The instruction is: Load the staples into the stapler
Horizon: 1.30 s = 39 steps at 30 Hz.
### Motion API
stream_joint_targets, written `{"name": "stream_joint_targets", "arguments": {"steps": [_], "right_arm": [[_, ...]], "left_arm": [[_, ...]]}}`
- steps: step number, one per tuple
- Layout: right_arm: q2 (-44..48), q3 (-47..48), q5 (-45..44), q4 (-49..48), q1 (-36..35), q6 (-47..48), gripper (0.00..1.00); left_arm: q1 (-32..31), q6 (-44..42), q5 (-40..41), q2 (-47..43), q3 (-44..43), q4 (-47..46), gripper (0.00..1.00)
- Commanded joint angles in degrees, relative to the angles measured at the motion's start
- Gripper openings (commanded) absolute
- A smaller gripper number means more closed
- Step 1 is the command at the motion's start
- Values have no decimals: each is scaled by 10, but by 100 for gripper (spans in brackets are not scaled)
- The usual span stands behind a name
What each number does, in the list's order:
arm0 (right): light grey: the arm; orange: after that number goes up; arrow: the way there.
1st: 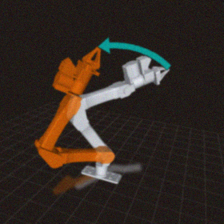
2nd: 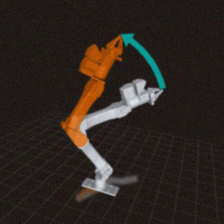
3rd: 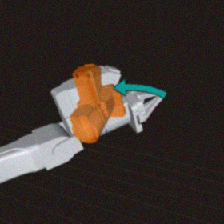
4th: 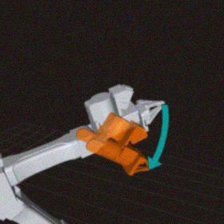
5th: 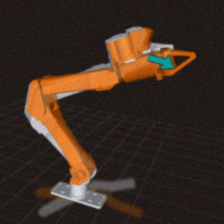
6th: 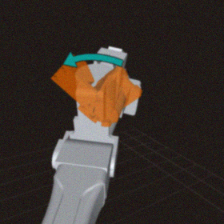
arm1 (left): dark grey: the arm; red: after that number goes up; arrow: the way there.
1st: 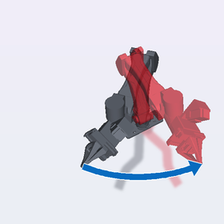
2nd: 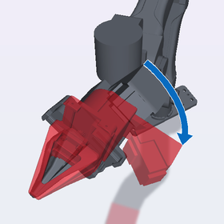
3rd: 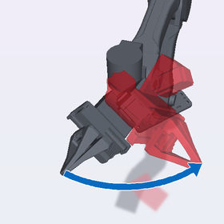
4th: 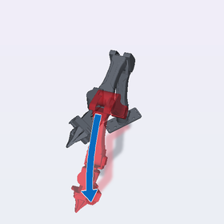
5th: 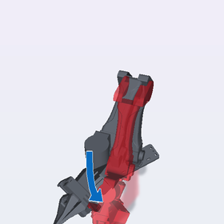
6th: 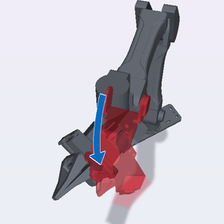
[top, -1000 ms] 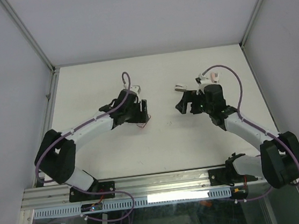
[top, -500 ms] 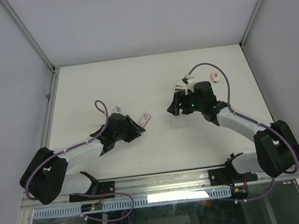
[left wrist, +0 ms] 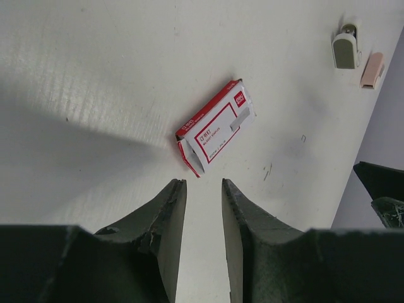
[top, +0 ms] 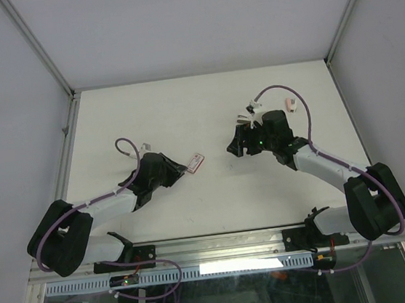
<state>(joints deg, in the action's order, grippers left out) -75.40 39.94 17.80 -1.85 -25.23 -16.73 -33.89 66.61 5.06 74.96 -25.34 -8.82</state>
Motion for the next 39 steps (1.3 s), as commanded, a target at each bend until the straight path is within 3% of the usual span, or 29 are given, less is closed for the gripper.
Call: {"name": "stream_joint_targets", "arguments": {"steps": [1,39], "right_arm": [[15,8,0,-33,-3,8,73],[26,-2,-4,-35,-3,6,73]], "left_arm": [[6,5,16,7,-8,-35,29],[6,8,-4,133,-17,-93,18]]}}
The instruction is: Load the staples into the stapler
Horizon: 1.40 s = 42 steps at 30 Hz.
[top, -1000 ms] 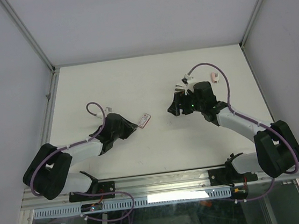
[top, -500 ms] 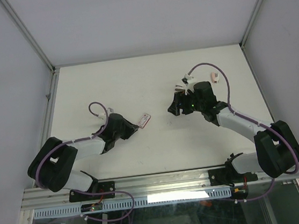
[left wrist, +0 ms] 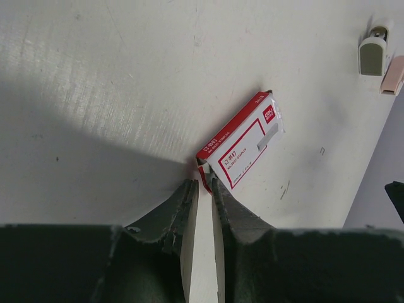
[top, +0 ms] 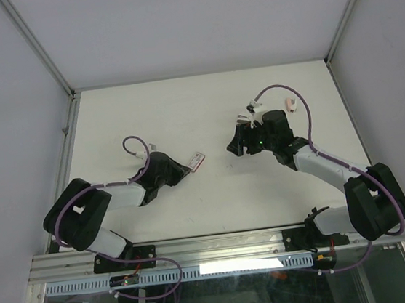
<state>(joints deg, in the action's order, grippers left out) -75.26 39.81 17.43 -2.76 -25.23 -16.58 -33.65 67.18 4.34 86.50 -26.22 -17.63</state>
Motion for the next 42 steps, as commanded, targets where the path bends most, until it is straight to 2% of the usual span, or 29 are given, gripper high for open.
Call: {"name": "stream_joint_targets", "arguments": {"steps": [1,5,9,12,16,18,24,27,31,34,39,42], "right_arm": [[26,0,0,-25,-3,5,73],[39,-7,1,-24,-3,3,73],[58,-21,0,-22,-3,3,73],[67,-25,-5,-9,-3,7,73],[84,-29,-7,1,-3,6,73],[94,-34,-5,3,-3,2,73],[122,-47,10,26,-3,5,74],[117,-55,3,31,-4,1,74],[96,-61,12,21,-4,-23,74],[67,-57,23,13,-9,-50,72],[10,-49,27,-5,-35,-94,64],[-30,-45,43,-32,-52,-127,52]], "left_arm": [[4,3,5,21,-7,-6,18],[4,3,14,29,-3,-18,15],[5,-19,24,39,-7,-21,6],[9,-67,11,48,-22,-5,0],[15,-155,-29,61,-64,64,0],[16,-208,-75,68,-97,107,0],[17,-338,-188,105,-221,283,0],[16,-363,-227,124,-252,321,0],[15,-414,-236,146,-297,372,0],[15,-453,-235,151,-311,389,0],[15,-470,-229,153,-311,390,0],[15,-473,-223,153,-310,390,0]]}}
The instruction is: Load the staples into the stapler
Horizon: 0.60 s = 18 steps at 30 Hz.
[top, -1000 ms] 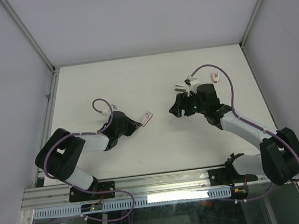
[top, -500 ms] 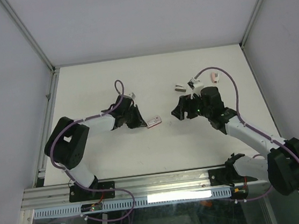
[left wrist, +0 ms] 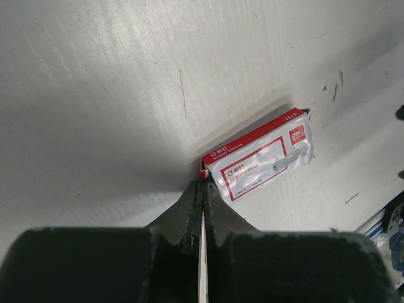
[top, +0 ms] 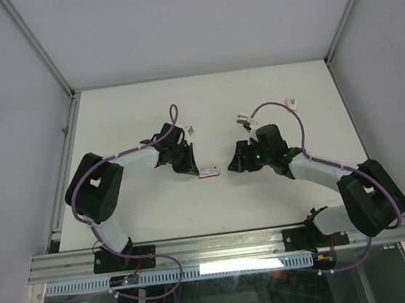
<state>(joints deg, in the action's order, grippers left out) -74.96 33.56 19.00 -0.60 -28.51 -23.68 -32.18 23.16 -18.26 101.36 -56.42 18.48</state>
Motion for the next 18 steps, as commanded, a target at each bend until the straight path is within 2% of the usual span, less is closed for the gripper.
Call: {"name": "stream_joint_targets", "arguments": {"steps": [1,9,13,18], "right_arm": [[-44,20,30,-63,-25,-65,50],[-107,45,21,-108,-54,-115,43],[-120,56,25,-112,-61,-116,33],[-135,65,16,-116,-66,-121,32]], "left_arm": [[0,-33,5,3,-9,29,0],[-1,-39,8,-2,-13,29,0],[-1,-40,6,-2,-14,29,0],[-1,-39,3,-3,-16,31,0]]}}
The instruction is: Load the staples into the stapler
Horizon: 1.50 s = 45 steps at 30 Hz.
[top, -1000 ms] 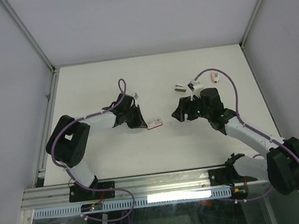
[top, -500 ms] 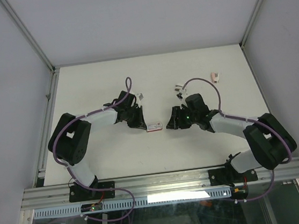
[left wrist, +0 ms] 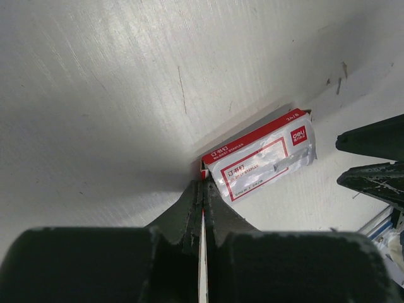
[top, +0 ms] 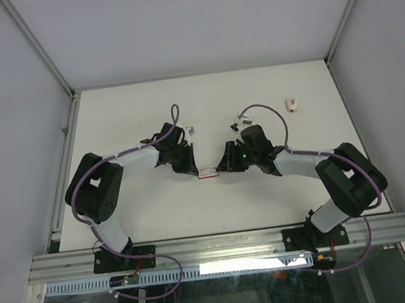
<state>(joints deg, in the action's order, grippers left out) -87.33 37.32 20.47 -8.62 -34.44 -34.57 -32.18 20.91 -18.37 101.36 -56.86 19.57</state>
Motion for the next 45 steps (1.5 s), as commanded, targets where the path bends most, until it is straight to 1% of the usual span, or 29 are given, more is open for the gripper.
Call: {"name": "stream_joint_targets", "arguments": {"steps": [1,16,25,36,41,45], "right_arm": [[-15,29,1,-37,-8,-14,32],[-48,44,-6,-48,-20,-24,32],[-53,44,-13,-46,-25,-28,25],[-46,40,-55,-14,-25,-36,26],[-54,42,-49,-20,-25,-40,25],[-58,44,-40,-29,-26,-44,22]], "left_arm": [[-1,-17,4,-4,-12,20,0],[-4,-15,2,-5,-12,19,0],[-5,-17,4,-6,-13,20,0],[-4,-16,15,-9,-13,20,0],[-4,-16,14,-9,-13,20,0],[-4,-17,11,-9,-13,20,0]]}}
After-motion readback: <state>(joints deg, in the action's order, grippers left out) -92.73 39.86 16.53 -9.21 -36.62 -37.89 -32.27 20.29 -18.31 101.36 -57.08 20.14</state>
